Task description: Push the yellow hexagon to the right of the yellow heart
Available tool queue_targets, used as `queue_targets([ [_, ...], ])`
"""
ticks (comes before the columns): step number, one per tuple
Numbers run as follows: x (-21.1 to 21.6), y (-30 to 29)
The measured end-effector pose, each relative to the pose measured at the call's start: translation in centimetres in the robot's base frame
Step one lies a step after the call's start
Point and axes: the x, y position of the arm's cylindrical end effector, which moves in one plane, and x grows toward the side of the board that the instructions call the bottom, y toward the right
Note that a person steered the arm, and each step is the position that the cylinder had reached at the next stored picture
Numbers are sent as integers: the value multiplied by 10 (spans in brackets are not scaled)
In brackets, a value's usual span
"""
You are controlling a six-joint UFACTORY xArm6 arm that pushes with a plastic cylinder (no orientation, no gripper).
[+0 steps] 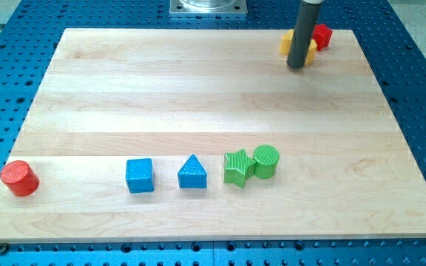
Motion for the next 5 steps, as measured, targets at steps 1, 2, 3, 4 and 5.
queue_targets([
  [1,1,15],
  [2,16,-33],
  [3,-14,-75],
  [4,-30,-67],
  [5,-41,-43],
])
